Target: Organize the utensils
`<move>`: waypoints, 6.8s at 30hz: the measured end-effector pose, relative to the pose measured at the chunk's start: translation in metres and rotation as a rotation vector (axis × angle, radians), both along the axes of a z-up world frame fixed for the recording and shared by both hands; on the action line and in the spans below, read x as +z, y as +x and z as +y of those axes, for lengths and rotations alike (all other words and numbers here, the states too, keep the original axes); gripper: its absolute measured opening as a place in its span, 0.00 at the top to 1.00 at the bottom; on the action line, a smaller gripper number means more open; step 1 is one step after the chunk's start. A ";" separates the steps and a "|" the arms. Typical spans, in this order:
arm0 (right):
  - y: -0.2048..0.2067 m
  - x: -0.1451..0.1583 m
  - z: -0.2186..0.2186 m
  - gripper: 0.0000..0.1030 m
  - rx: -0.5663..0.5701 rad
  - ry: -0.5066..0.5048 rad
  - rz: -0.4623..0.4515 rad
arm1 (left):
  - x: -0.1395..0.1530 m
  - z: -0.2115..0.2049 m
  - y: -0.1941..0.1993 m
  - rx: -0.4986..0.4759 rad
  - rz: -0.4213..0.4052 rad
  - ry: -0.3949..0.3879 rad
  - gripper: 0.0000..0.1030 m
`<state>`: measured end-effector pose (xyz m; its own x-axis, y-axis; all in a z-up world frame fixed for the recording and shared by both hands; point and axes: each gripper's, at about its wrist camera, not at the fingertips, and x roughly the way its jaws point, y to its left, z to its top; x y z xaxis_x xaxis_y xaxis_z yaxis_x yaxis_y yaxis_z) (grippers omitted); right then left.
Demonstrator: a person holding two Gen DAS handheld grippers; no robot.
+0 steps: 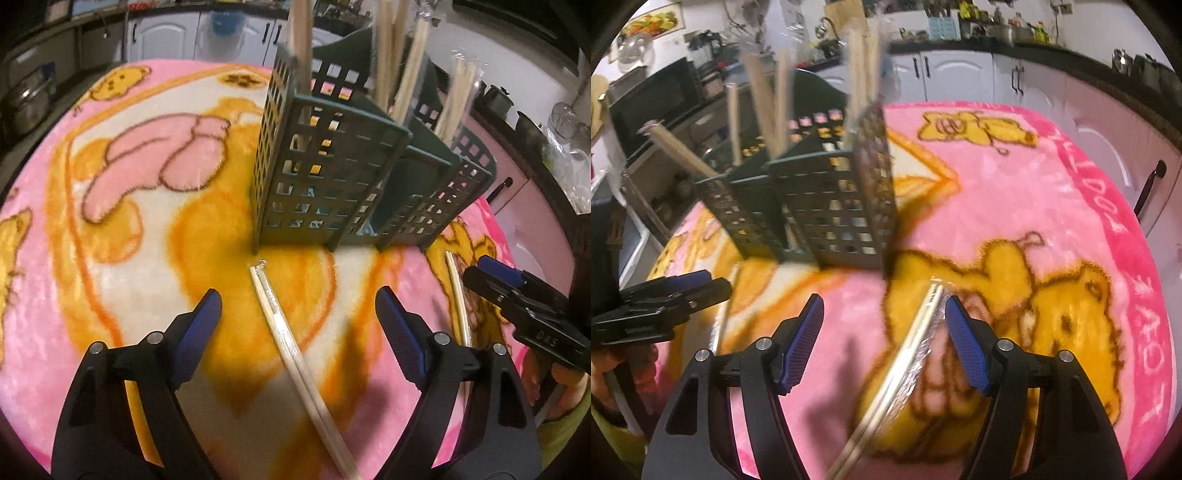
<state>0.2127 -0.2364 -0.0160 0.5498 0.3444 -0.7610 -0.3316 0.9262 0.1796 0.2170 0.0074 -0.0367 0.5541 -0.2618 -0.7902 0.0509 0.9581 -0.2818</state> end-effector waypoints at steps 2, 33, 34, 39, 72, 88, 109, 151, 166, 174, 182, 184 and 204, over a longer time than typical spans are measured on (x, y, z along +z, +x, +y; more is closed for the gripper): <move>0.006 -0.002 -0.001 0.36 -0.010 -0.014 0.005 | -0.002 0.003 0.005 0.006 0.020 -0.022 0.35; 0.016 -0.018 -0.016 0.92 -0.085 0.084 0.048 | -0.004 0.008 0.019 0.014 0.033 0.036 0.93; 0.013 -0.015 -0.016 0.92 -0.081 0.094 0.036 | -0.001 0.007 0.017 0.006 0.028 0.019 0.94; 0.001 0.003 -0.013 0.93 -0.044 0.126 -0.011 | 0.020 -0.002 0.005 -0.025 -0.026 -0.020 0.96; -0.064 0.158 0.009 0.95 0.126 0.228 -0.460 | 0.172 -0.037 -0.014 -0.134 -0.396 -0.080 0.98; -0.061 0.204 0.024 0.95 0.146 0.242 -0.597 | 0.232 -0.046 -0.002 -0.121 -0.542 -0.049 0.98; -0.006 0.230 0.020 0.95 0.069 0.253 -0.707 | 0.265 -0.021 0.038 -0.008 -0.652 -0.051 0.97; 0.056 0.165 0.048 0.94 0.072 0.207 -0.555 | 0.189 -0.021 0.088 0.026 -0.561 0.049 0.97; 0.054 0.150 0.041 0.75 0.066 0.198 -0.485 | 0.178 -0.015 0.080 -0.003 -0.481 0.048 0.66; 0.040 0.146 0.034 0.68 0.061 0.178 -0.459 | 0.178 -0.004 0.062 0.019 -0.461 0.052 0.44; 0.020 0.142 0.030 0.61 0.069 0.165 -0.439 | 0.176 0.001 0.032 0.024 -0.445 0.071 0.26; 0.013 0.140 0.028 0.59 0.072 0.161 -0.438 | 0.174 0.003 0.022 0.028 -0.445 0.075 0.21; -0.064 0.107 0.023 0.31 0.106 0.095 -0.394 | 0.134 0.001 -0.047 0.044 -0.391 0.119 0.10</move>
